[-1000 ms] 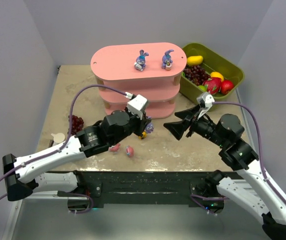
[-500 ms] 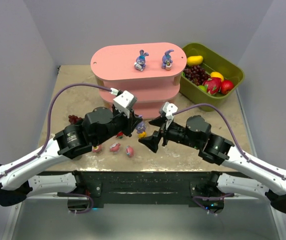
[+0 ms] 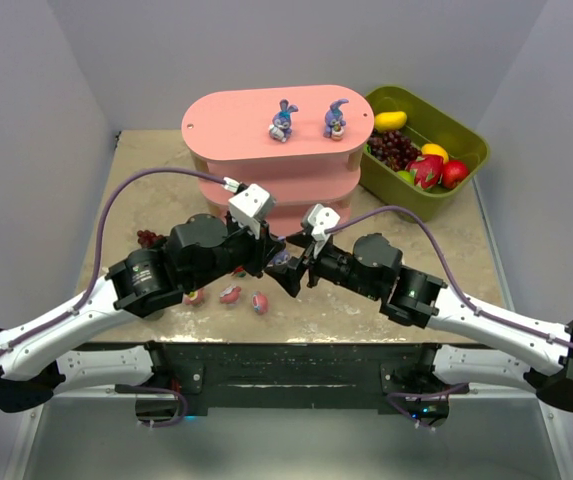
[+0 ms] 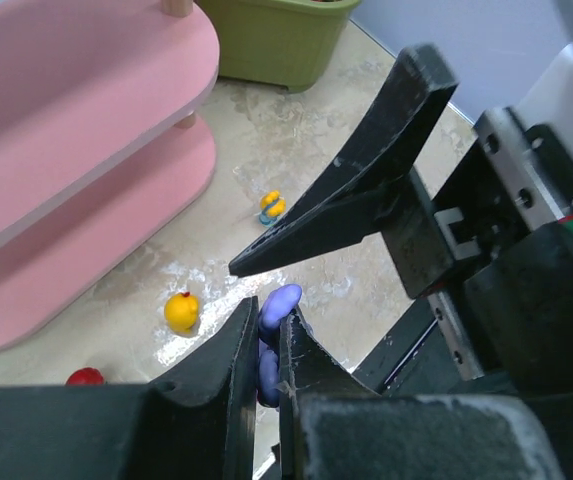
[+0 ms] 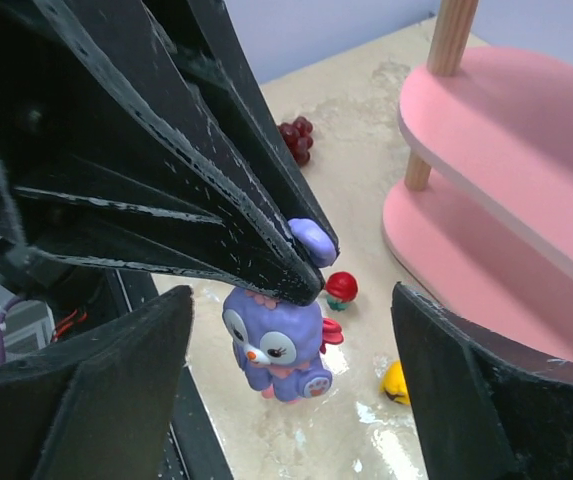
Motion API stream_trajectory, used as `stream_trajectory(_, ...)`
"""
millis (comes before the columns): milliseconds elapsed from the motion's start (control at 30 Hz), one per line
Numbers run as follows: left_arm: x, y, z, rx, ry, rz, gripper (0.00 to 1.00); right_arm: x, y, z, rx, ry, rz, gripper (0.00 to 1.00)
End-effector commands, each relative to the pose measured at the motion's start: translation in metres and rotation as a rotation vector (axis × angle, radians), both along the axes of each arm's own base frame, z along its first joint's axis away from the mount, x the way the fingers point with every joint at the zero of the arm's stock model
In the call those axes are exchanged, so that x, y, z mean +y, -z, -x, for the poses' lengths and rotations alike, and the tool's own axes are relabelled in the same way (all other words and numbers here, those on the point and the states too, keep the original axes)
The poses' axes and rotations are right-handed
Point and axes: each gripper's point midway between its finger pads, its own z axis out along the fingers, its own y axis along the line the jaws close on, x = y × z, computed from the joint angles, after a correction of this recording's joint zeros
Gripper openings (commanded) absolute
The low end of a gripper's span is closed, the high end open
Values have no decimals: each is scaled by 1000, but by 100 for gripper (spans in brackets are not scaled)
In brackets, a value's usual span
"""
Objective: Place and organize the plastic toys onto the shelf
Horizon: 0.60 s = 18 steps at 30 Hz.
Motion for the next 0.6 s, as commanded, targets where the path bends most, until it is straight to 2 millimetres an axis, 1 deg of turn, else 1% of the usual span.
stream_trajectory(0, -3, -29, 2, -21, 11, 79, 0, 2, -35, -7, -63, 46, -79, 79)
stream_trajectory(100, -3, -30, 2, -21, 9, 81, 0, 1, -35, -9, -59, 63, -85, 68)
stream_trajectory(200, -1, -30, 1, -20, 1, 85, 0, 2, -36, -9, -50, 67, -90, 44)
stream_trajectory(233, -1, -31, 1, -21, -2, 88, 0, 3, -35, -10, -47, 67, -85, 27)
stream_trajectory(267, 1, -32, 0, -23, -12, 89, 0, 4, -33, -9, -37, 66, -77, 19)
stream_trajectory(300, 2, -33, -1, -24, -21, 92, 4, 4, -34, -10, -37, 67, -79, 12)
stream_trajectory(333, 3, -34, -2, -23, -33, 96, 15, 5, -34, -11, -34, 69, -77, 0)
stream_trajectory(367, 6, -34, -4, -27, -51, 96, 20, 5, -35, -11, -32, 72, -80, 0)
stream_trajectory(400, 9, -37, -5, -31, -62, 104, 28, 6, -35, -11, -28, 71, -84, 0)
stream_trajectory(433, 11, -37, -6, -31, -79, 108, 44, 5, -36, -11, -29, 75, -87, 0)
stream_trajectory(500, 20, -41, -10, -41, -122, 119, 54, 6, -39, -11, -25, 77, -93, 0)
stream_trajectory(533, 23, -43, -11, -41, -140, 128, 64, 6, -40, -12, -26, 78, -95, 0)
stream_trajectory(567, 30, -44, -14, -46, -182, 131, 70, 7, -39, -14, -19, 85, -90, 0)
